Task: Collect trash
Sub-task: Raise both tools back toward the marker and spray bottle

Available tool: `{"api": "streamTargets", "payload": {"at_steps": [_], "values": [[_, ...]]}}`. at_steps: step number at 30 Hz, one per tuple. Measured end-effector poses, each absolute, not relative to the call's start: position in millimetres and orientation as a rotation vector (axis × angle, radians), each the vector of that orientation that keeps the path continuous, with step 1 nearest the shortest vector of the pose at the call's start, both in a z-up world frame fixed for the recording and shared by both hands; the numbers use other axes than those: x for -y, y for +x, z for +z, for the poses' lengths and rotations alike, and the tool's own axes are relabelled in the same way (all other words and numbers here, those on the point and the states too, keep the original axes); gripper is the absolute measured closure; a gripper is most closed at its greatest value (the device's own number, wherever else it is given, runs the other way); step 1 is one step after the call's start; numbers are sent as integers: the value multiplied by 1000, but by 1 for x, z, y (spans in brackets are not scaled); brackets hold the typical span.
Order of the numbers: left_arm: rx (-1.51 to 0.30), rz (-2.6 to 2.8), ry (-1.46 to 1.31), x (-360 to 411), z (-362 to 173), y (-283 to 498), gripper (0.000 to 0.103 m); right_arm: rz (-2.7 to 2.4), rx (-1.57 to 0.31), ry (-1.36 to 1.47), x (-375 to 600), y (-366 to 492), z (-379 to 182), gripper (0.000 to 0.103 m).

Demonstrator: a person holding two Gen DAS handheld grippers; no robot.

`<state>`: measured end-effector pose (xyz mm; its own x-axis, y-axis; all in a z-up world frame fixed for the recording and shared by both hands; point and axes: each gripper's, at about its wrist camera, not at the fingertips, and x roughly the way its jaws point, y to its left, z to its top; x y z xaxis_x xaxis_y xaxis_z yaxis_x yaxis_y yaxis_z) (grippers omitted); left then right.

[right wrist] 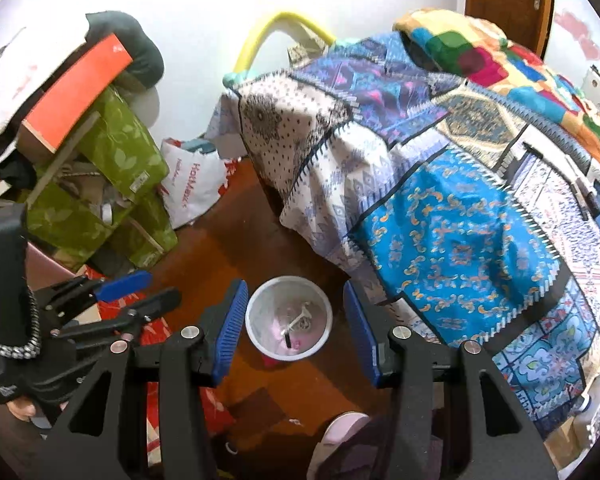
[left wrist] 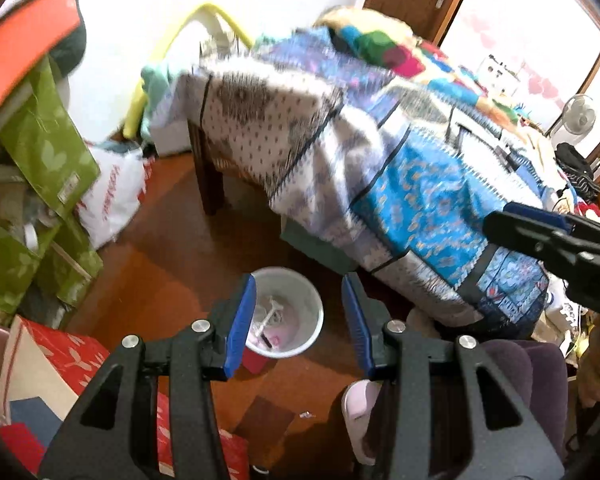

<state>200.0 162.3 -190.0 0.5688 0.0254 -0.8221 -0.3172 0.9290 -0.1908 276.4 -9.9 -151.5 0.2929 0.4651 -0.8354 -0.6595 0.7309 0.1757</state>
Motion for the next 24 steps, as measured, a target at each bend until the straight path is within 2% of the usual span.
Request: {"api": "streamTargets", "payload": {"at_steps": [20, 22, 24], "values": [[-614, 174, -160, -68, -44, 161, 58, 700, -647, -101, 119, 220, -33, 57], [-586, 155, -163, -57, -33, 162, 56, 678, -608, -78, 134, 217, -24, 57], [-561, 137, -168, -49, -24, 164, 49, 648, -566, -62, 148, 214, -16, 57]]}}
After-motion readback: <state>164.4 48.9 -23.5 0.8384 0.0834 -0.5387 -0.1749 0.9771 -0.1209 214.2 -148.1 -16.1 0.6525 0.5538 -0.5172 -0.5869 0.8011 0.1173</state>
